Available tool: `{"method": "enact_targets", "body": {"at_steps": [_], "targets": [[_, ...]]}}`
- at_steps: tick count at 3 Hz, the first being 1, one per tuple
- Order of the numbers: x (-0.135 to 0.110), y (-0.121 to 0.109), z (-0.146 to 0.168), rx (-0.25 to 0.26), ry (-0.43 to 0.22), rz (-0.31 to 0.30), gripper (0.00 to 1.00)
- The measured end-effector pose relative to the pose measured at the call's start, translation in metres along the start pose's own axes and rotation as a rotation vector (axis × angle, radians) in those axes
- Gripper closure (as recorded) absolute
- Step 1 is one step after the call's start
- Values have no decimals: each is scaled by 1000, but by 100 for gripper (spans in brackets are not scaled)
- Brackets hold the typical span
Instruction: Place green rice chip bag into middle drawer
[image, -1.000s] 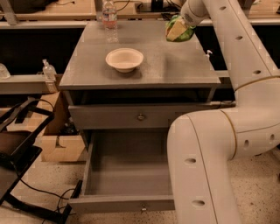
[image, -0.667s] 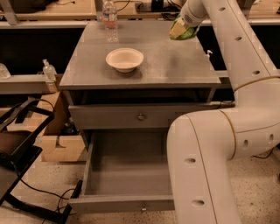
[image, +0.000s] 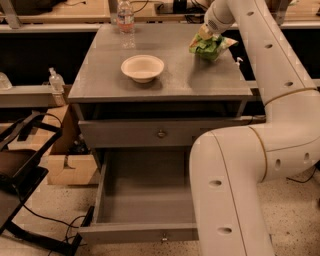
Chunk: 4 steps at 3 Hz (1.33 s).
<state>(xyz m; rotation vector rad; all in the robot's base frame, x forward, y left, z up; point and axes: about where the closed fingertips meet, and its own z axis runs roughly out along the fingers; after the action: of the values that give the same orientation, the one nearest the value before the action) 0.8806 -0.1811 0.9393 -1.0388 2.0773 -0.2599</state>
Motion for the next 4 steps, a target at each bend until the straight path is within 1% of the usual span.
{"method": "enact_targets", "body": {"at_steps": [2,3,4], "targets": [[-5,-2,0,16,2,-14,100],[-18,-16,-29,53,-29,-18,100],[-20,-25,-73,55,-45,19,100]]}}
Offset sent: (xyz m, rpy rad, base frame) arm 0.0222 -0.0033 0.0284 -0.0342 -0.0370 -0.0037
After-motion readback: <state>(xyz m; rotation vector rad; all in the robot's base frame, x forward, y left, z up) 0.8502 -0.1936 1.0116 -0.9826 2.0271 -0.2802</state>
